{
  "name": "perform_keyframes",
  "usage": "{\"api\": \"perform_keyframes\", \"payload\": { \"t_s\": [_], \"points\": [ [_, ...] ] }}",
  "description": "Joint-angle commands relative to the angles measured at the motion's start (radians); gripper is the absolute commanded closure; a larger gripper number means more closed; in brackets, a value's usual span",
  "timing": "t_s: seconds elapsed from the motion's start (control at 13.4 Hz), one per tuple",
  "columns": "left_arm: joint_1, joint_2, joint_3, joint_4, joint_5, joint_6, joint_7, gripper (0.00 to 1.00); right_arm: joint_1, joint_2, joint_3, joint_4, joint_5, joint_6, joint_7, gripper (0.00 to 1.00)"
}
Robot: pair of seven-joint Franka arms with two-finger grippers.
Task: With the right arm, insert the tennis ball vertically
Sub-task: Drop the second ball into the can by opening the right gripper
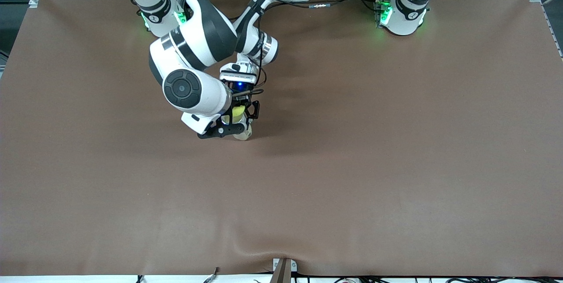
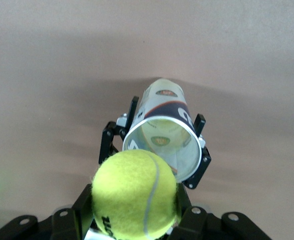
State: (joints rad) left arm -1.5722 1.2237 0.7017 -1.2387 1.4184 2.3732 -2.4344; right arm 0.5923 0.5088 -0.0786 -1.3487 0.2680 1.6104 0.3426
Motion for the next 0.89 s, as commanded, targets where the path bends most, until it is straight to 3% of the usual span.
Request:
{"api": "perform_keyframes", "payload": {
  "t_s": [0.0, 0.22, 0.37, 0.45, 0.52, 0.6, 0.82],
  "points": [
    [-0.006, -0.027, 0.001, -0.03, 0.028, 0.012, -0.054, 0.09, 0.003, 0.005, -0.012, -0.004, 0.008, 0.013, 0.007, 0.98],
    [-0.006, -0.027, -0.001, -0.03, 0.028, 0.012, -0.054, 0.09, -0.011, 0.017, -0.012, -0.003, -0.018, 0.032, -0.007, 0.98],
    [-0.006, -0.027, -0.001, -0.03, 0.028, 0.012, -0.054, 0.09, 0.001, 0.028, -0.013, -0.015, -0.02, 0.055, 0.009, 0.91],
    [-0.005, -0.027, 0.001, -0.028, 0.03, 0.012, -0.054, 0.09, 0.003, 0.03, -0.013, -0.018, -0.02, 0.063, 0.009, 0.76],
    [-0.003, -0.027, -0.001, -0.028, 0.028, 0.012, -0.054, 0.09, 0.003, 0.03, -0.013, -0.021, -0.02, 0.065, 0.009, 0.32],
    [-0.003, -0.027, -0.001, -0.028, 0.028, 0.012, -0.054, 0.09, -0.002, 0.03, -0.013, -0.023, -0.021, 0.06, 0.009, 0.0],
    [-0.003, -0.027, 0.001, -0.028, 0.028, 0.012, -0.054, 0.09, -0.009, 0.019, -0.015, -0.017, -0.02, 0.054, 0.007, 0.0]
  ]
}}
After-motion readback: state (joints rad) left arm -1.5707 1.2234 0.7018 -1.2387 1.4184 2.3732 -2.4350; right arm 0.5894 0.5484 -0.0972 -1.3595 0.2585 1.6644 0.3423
